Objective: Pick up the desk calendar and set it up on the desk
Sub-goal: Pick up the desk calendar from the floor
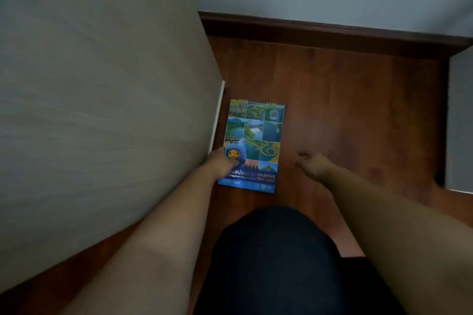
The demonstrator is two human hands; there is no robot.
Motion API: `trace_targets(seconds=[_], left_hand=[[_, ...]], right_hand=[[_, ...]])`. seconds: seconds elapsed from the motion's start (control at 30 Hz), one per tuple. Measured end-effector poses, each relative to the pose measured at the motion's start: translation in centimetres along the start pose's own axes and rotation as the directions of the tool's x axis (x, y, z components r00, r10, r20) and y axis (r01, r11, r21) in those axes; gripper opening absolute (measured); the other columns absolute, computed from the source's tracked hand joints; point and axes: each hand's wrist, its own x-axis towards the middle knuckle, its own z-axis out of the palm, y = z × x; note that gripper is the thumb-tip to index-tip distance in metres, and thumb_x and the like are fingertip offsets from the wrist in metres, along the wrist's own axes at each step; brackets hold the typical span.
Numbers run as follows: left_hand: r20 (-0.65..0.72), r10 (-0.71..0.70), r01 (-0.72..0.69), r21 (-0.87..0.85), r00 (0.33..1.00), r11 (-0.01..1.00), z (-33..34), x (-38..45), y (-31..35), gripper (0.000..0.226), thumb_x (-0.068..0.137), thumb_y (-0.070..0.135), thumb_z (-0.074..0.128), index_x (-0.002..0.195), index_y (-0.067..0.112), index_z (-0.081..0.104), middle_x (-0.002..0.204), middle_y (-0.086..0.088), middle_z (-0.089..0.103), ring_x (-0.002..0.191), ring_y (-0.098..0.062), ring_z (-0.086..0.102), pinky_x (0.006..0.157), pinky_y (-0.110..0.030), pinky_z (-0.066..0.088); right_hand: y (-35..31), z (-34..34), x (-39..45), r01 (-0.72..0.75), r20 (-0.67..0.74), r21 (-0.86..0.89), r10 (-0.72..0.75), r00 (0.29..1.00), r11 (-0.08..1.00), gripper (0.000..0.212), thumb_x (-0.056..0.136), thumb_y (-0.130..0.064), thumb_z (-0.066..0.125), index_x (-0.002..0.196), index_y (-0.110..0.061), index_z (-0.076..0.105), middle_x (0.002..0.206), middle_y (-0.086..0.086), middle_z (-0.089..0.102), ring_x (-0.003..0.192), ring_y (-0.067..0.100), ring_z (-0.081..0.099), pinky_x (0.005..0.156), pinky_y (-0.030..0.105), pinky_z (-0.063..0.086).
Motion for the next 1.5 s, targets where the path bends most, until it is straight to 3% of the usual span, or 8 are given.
trace_targets(seconds=[0.1, 0.23, 0.43, 0.53, 0.7, 0.93, 1.07, 1.5], left_hand=[[0.010, 0.007, -0.007, -0.008, 1.000, 1.000, 0.7, 1.4, -0.6, 0.097, 0.056, 0.047, 0.072, 0.142, 0.018, 0.039, 0.139, -0.010, 0.053, 0.119, -0.031, 0.057, 0.099, -0.040, 0.049], [0.038, -0.059, 0.064, -0.179, 0.998, 0.982, 1.9, 0.9, -0.9, 0.098, 0.079, 0.016, 0.071, 0.155, 0.018, 0.009, 0.137, -0.009, 0.052, 0.116, -0.032, 0.058, 0.086, -0.034, 0.049], [0.041, -0.131, 0.137, -0.344, 0.991, 0.929, 3.5, 1.2, -1.7, 0.094, 0.078, 0.025, 0.074, 0.155, 0.020, 0.019, 0.153, -0.009, 0.038, 0.134, -0.032, 0.046, 0.106, -0.039, 0.043], [0.120, -0.162, 0.199, -0.440, 0.979, 0.876, 4.5, 1.0, -1.6, 0.082, 0.092, 0.028, 0.062, 0.156, 0.012, 0.014, 0.161, -0.012, 0.025, 0.142, -0.030, 0.035, 0.108, -0.038, 0.034], [0.310, -0.192, 0.339, -0.541, 0.931, 0.770, 6.6, 0.2, -1.8, 0.069, 0.090, 0.041, 0.061, 0.150, 0.021, 0.032, 0.155, -0.006, 0.037, 0.141, -0.029, 0.035, 0.111, -0.041, 0.028], [0.174, -0.214, 0.275, -0.550, 0.961, 0.789, 6.8, -0.9, -0.6, 0.054, 0.089, 0.016, 0.066, 0.136, 0.003, 0.042, 0.123, -0.019, 0.062, 0.103, -0.034, 0.065, 0.088, -0.047, 0.054], [0.211, -0.177, 0.271, -0.628, 0.961, 0.729, 4.3, -5.3, 1.7, 0.063, 0.089, 0.006, 0.065, 0.145, 0.005, 0.035, 0.127, -0.021, 0.063, 0.100, -0.034, 0.070, 0.088, -0.051, 0.057], [0.166, -0.046, 0.153, -0.717, 0.985, 0.680, -3.4, -33.6, 17.1, 0.068, 0.087, -0.008, 0.058, 0.145, 0.013, 0.032, 0.128, -0.018, 0.061, 0.080, -0.027, 0.069, 0.066, -0.038, 0.056]], right_hand=[[1.0, 0.7, 1.7, -0.045, 0.000, 0.050, 0.046, 0.999, 0.998, 0.049, 0.094, -0.019, 0.052, 0.141, -0.007, 0.045, 0.141, 0.018, 0.052, 0.129, 0.031, 0.050, 0.103, 0.031, 0.039], [1.4, 1.5, 2.7, -0.066, 0.053, 0.027, 0.065, 0.996, 0.997, 0.051, 0.096, -0.020, 0.051, 0.143, -0.004, 0.041, 0.135, 0.021, 0.056, 0.121, 0.032, 0.056, 0.097, 0.031, 0.043], [1.2, 3.1, 4.6, -0.114, 0.055, 0.209, 0.105, 0.993, 0.971, 0.040, 0.094, -0.011, 0.052, 0.132, 0.002, 0.052, 0.132, 0.023, 0.058, 0.123, 0.037, 0.054, 0.103, 0.039, 0.044], [1.7, 4.6, 5.1, -0.093, 0.108, 0.309, 0.062, 0.992, 0.947, 0.024, 0.092, -0.001, 0.051, 0.115, 0.003, 0.056, 0.101, 0.024, 0.067, 0.101, 0.033, 0.070, 0.078, 0.034, 0.060], [4.0, 4.8, 6.6, -0.150, 0.024, 0.388, 0.153, 0.988, 0.909, 0.030, 0.078, -0.033, 0.065, 0.099, -0.013, 0.059, 0.113, 0.013, 0.066, 0.093, 0.027, 0.062, 0.084, 0.041, 0.053], [2.6, 3.0, 3.3, -0.196, 0.185, 0.464, 0.121, 0.975, 0.864, 0.015, 0.091, -0.004, 0.057, 0.079, -0.008, 0.051, 0.082, 0.009, 0.058, 0.065, 0.021, 0.053, 0.054, 0.027, 0.044], [1.6, -0.1, -0.6, -0.179, 0.203, 0.506, 0.086, 0.975, 0.844, 0.021, 0.090, -0.004, 0.060, 0.108, -0.003, 0.048, 0.081, 0.009, 0.060, 0.066, 0.020, 0.057, 0.056, 0.026, 0.054], [-4.0, -17.0, -29.2, -0.080, 0.132, 0.710, -0.021, 0.991, 0.700, 0.021, 0.090, 0.001, 0.057, 0.096, -0.017, 0.049, 0.087, 0.016, 0.066, 0.071, 0.030, 0.063, 0.071, 0.048, 0.055]])
